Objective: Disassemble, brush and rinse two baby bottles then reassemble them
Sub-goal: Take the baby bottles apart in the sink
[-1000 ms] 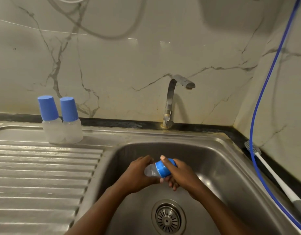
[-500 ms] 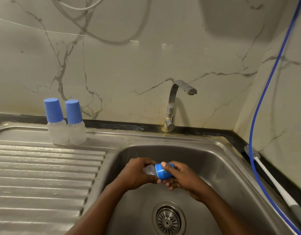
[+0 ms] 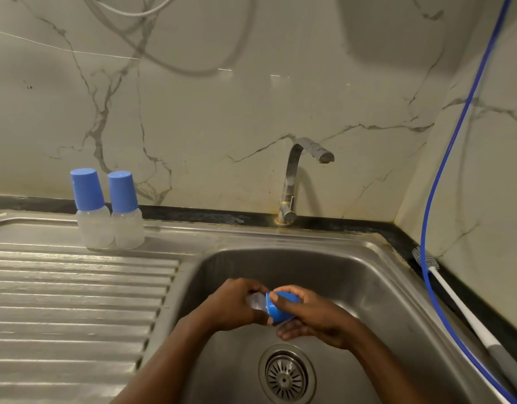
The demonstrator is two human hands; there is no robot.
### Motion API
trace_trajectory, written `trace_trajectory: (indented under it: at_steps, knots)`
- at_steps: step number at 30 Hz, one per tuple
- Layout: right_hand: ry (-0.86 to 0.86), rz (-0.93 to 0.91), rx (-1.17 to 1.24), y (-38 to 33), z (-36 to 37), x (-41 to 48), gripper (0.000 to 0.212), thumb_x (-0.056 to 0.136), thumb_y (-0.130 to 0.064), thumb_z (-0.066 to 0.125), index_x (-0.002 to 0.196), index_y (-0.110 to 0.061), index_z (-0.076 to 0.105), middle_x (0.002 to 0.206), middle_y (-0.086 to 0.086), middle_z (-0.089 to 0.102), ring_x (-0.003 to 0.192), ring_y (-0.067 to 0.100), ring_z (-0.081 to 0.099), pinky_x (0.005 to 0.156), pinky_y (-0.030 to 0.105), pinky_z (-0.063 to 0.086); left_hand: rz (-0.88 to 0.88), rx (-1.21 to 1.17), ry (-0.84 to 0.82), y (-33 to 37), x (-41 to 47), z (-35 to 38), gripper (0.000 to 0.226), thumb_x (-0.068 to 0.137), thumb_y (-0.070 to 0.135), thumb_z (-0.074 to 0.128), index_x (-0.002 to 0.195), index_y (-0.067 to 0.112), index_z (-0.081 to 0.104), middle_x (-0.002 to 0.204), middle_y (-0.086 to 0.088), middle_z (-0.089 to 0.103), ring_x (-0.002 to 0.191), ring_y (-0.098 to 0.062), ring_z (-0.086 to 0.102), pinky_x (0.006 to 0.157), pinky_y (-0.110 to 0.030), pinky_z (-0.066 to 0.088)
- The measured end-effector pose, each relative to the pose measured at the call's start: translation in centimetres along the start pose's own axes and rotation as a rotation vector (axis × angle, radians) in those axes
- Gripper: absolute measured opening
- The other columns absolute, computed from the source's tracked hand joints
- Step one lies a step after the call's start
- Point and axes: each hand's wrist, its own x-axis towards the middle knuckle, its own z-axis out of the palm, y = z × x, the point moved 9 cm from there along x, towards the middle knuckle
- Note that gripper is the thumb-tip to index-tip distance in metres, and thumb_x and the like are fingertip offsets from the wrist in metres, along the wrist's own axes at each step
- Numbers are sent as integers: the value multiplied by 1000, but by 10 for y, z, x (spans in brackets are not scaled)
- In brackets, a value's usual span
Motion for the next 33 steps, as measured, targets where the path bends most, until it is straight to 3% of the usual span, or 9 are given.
trace_trajectory:
  at_steps: [3,6,12,16,18,22,25,29,33]
  knots:
    - [80,0,-141,4,2,5,50,85,-54,65,104,-9,56,76,7,65,58,15,60,53,23,49,12,-5,-25,6,0,8,38,77,40,80,108,27,63,101,13,63,91,-2,60,80,-16,50]
    - [73,-55,-221,2,2,8,48,85,-52,66,105,-9,56,71,1,63,58,12,58,52,22,45,14,-44,-15,6,0,7,38,72,40,84,100,26,61,94,12,64,85,0,61,71,-11,47]
    - [98,-237,-127,-25,-8,4,25,86,-26,73,105,-14,62,89,7,65,71,16,61,59,25,48,-85,-263,2,-10,-5,-10,50,64,32,91,103,22,61,96,-1,71,86,-10,68,83,-32,58]
    - [154,-286,77,-35,-37,-10,32,83,-10,72,112,-19,63,114,17,61,86,20,60,71,27,51,-142,-443,-1,-19,-11,-12,62,69,20,89,120,22,53,99,-19,72,89,-28,71,86,-41,58]
    - [186,-247,97,-28,-45,-12,34,84,-10,72,115,-17,62,108,10,59,81,18,59,71,26,51,-101,-466,60,-16,-6,-16,61,70,24,88,121,25,53,98,-18,72,92,-32,71,87,-45,58]
    - [344,-246,118,-16,-78,-10,30,87,-5,67,113,-20,63,110,5,55,89,20,59,76,31,54,-103,-376,224,-29,-4,-27,53,61,42,90,107,31,65,97,-2,72,87,-18,71,84,-42,59]
    - [444,-221,-99,-6,-96,-2,34,86,-5,67,111,-27,65,115,2,56,93,19,60,82,36,57,-95,-326,279,-35,-4,-28,55,56,45,91,103,35,65,102,4,71,92,-13,69,87,-40,57]
    - [560,-166,-632,7,-116,13,52,71,-19,80,117,-27,56,110,-4,60,95,17,60,77,27,48,-74,-217,314,-35,-1,-27,54,65,34,90,109,38,58,106,8,67,94,-2,63,83,-24,54]
    - [572,-64,-946,41,-130,27,38,73,-12,71,109,-22,61,108,5,62,101,24,60,81,29,46,-48,-187,329,-29,1,-27,56,67,32,89,114,34,58,106,9,64,91,3,58,77,-12,45]
